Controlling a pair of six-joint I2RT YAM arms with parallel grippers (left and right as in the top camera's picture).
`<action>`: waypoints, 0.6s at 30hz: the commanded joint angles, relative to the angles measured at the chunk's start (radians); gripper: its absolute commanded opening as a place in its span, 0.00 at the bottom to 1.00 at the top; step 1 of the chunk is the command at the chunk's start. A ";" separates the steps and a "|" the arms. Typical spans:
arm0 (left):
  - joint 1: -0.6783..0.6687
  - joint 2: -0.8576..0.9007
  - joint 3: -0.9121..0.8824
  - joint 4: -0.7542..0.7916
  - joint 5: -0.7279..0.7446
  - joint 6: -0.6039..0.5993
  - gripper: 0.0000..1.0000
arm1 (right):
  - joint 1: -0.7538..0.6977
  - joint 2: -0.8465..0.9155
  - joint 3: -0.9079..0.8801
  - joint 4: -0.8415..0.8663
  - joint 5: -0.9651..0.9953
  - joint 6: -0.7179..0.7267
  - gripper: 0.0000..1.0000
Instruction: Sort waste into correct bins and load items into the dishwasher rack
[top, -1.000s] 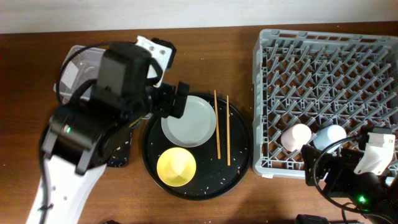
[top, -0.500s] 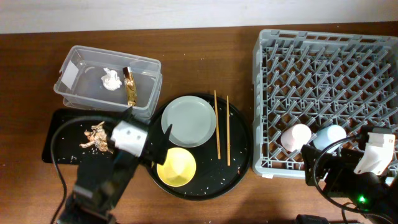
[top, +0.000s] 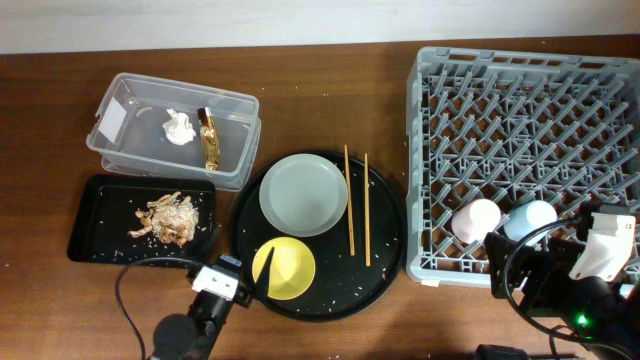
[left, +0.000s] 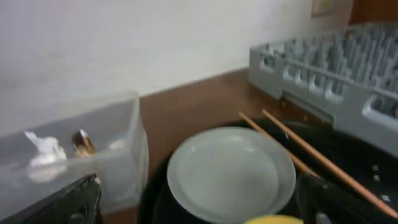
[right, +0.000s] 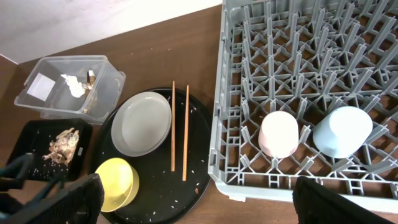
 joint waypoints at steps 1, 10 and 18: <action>0.008 -0.011 -0.008 -0.003 0.027 0.013 0.99 | 0.007 0.000 0.005 0.003 -0.005 -0.010 0.98; 0.008 -0.010 -0.008 -0.010 0.027 0.013 0.99 | 0.007 0.000 0.005 0.003 -0.005 -0.010 0.98; 0.008 -0.010 -0.008 -0.010 0.027 0.013 1.00 | 0.007 0.000 0.005 -0.002 -0.005 -0.011 0.98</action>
